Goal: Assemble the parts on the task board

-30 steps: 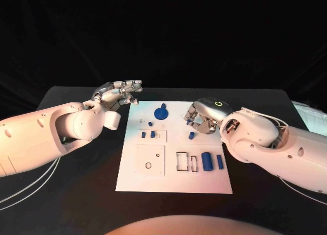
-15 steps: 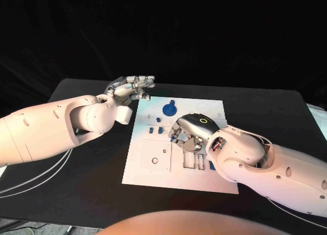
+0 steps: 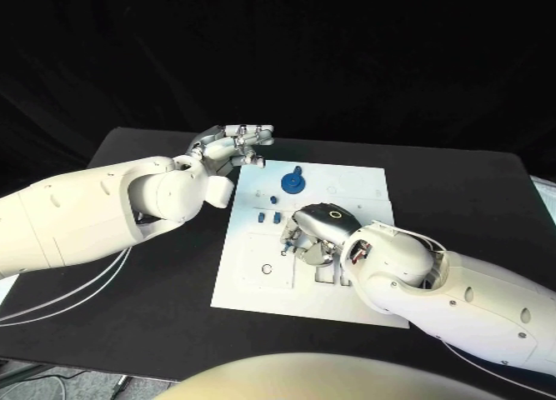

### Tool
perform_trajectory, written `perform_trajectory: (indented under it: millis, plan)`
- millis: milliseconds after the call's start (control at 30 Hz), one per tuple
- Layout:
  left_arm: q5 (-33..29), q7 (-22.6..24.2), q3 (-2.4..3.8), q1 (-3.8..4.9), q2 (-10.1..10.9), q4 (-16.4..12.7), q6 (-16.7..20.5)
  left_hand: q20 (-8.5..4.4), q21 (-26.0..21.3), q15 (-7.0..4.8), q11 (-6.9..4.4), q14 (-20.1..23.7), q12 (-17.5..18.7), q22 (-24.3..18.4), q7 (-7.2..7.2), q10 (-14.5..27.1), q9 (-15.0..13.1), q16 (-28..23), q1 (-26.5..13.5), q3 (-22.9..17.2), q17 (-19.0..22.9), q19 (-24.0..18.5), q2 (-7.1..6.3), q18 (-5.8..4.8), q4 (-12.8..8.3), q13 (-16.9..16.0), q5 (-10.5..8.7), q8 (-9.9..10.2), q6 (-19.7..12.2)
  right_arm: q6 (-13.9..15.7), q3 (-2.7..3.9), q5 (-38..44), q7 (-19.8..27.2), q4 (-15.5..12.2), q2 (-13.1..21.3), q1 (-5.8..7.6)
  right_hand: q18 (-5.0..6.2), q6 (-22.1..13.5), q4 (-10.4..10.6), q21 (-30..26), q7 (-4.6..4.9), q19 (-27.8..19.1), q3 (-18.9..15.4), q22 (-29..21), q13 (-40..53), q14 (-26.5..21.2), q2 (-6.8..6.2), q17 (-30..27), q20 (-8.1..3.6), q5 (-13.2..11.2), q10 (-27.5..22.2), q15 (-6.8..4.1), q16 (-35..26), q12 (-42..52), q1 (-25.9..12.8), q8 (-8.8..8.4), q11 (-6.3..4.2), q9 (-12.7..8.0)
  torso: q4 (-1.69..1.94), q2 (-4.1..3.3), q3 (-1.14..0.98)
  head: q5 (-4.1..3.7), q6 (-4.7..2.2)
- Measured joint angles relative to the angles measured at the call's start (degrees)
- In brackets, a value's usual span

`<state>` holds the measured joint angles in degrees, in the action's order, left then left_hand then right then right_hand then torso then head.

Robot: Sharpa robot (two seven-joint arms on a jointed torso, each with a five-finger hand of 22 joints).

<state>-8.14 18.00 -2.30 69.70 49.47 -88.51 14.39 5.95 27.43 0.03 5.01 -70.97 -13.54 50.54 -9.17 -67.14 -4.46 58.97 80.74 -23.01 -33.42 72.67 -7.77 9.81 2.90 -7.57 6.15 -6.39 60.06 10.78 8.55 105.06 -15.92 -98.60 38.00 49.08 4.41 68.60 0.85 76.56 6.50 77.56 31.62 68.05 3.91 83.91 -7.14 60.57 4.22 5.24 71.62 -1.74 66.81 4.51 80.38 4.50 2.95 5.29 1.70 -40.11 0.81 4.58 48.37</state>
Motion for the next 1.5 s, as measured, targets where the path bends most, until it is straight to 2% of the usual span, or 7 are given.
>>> perform_trajectory:
  millis: [600, 1100, 1367, 1500]
  plan:
    - [0.01, -0.07, 0.0, 0.0, -0.2, 0.23, -0.03, 0.0, 0.0, 0.02, 0.1, 0.02, 0.0, -0.05, -0.21, 0.1, 0.03, 0.0, 0.0, 0.0, 0.13, 0.0, 0.0, 0.0, 0.0, -0.05, 0.0, 0.0, -0.21, -0.94, -0.34, 0.4, 0.74, 0.63, -0.85, -0.22, 0.0, -0.19, -0.16, 0.0, 0.18, 0.0, 0.16, -0.06, -0.12, 0.0, -0.08, -0.05, 0.0, -0.02, -0.1, 0.0, 0.0, -0.14, -0.07, -0.17, 0.1, -0.07, -0.07, 0.07, 0.02, 0.34, 0.51]
    - [0.02, -0.01, 0.0, 0.0, -0.43, 0.45, -0.03, 0.0, 0.01, 0.09, 0.1, 0.09, 0.0, -0.04, -0.21, 0.1, 0.03, 0.0, 0.0, 0.0, 0.12, 0.0, 0.0, 0.0, 0.0, -0.04, 0.0, 0.0, -0.21, -1.49, -0.4, 1.89, 0.77, 1.35, -1.24, -0.2, 0.0, -0.24, -0.15, 0.0, 0.27, 0.0, 0.15, -0.17, -0.11, 0.0, -0.15, -0.16, 0.0, -0.06, -0.11, 0.0, -0.01, -0.25, -0.14, -0.44, 0.11, -0.02, -0.07, 0.07, 0.02, 0.0, 0.7]
    - [0.02, -0.01, 0.0, -0.01, -0.51, 0.47, -0.04, 0.0, 0.01, 0.09, 0.1, 0.09, 0.0, -0.04, -0.21, 0.09, 0.03, 0.0, 0.0, 0.0, 0.12, 0.0, 0.0, 0.0, 0.0, -0.04, 0.0, 0.0, -0.21, -1.78, -1.08, 2.32, 0.79, 1.75, -1.89, -0.06, 0.0, -0.16, -0.3, 0.0, 0.37, -0.22, 0.0, -0.34, -0.08, 0.22, -0.16, -0.33, 0.21, -0.13, 0.08, 0.21, -0.01, -0.25, -0.15, -0.61, 0.31, -0.02, -0.03, 0.05, 0.01, 0.02, 0.79]
    - [0.02, -0.01, 0.0, -0.01, -0.51, 0.48, -0.04, 0.0, 0.01, 0.09, 0.1, 0.09, 0.0, -0.04, -0.21, 0.09, 0.03, 0.0, 0.0, 0.0, 0.12, 0.0, 0.0, 0.0, 0.0, -0.04, 0.0, 0.0, -0.21, -1.94, -1.1, 2.34, 0.79, 1.85, -1.98, -0.05, -0.01, -0.44, -0.53, 0.0, 0.65, -0.42, -0.24, -0.41, -0.09, 0.01, -0.03, -0.39, 0.42, -0.14, -0.24, 0.42, -0.01, -0.57, -0.41, -0.64, 0.64, 0.01, -0.02, 0.05, 0.01, 0.06, 0.9]
